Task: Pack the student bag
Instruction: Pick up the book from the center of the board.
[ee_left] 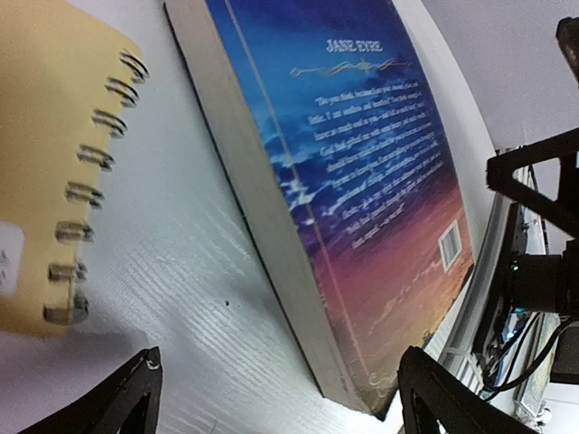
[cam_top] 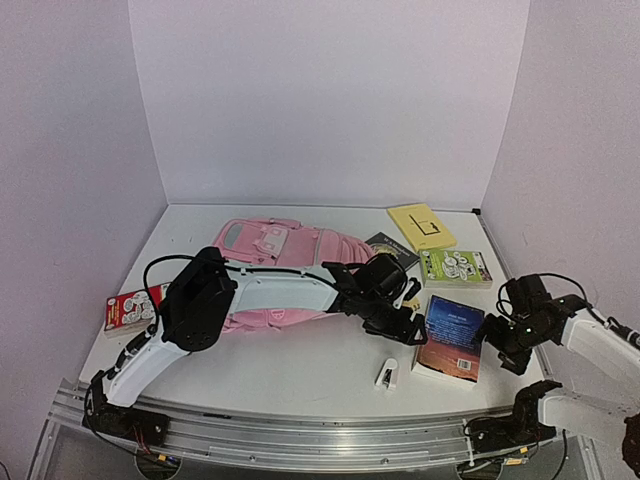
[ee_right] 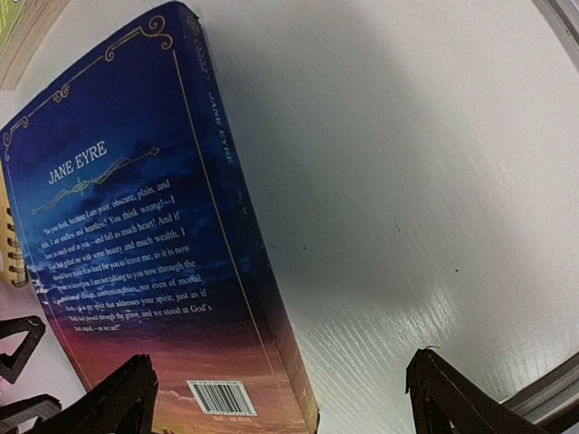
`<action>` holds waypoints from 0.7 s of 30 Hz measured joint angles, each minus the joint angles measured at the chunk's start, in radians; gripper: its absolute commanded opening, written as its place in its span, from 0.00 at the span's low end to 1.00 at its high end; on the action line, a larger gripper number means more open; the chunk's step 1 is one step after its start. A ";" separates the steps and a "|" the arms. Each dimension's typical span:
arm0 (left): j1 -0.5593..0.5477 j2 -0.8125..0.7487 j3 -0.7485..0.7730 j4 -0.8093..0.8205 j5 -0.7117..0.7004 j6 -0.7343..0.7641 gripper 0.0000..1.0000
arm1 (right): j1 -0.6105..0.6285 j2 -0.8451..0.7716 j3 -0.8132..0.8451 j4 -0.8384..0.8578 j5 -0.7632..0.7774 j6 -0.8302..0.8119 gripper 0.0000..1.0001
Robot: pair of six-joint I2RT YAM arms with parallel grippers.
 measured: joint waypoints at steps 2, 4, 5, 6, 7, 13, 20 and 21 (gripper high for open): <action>-0.001 0.016 0.051 -0.002 0.005 -0.017 0.85 | -0.005 -0.006 -0.021 0.021 -0.013 0.011 0.93; -0.001 0.031 0.097 -0.002 0.015 -0.033 0.83 | -0.008 -0.008 -0.039 0.041 -0.025 0.022 0.93; -0.001 0.043 0.121 -0.001 0.019 -0.043 0.82 | -0.010 -0.006 -0.045 0.049 -0.032 0.028 0.93; -0.001 0.055 0.141 0.000 0.022 -0.049 0.81 | -0.011 -0.004 -0.051 0.061 -0.038 0.034 0.93; -0.001 0.064 0.151 0.000 0.024 -0.054 0.81 | -0.012 -0.001 -0.055 0.073 -0.042 0.040 0.93; -0.001 0.113 0.159 -0.019 0.029 -0.080 0.73 | -0.016 0.021 -0.096 0.140 -0.084 0.072 0.92; -0.001 0.158 0.203 0.008 0.068 -0.125 0.49 | -0.018 0.031 -0.136 0.237 -0.130 0.116 0.91; -0.001 0.168 0.211 0.009 0.071 -0.130 0.44 | -0.018 0.033 -0.146 0.275 -0.142 0.125 0.90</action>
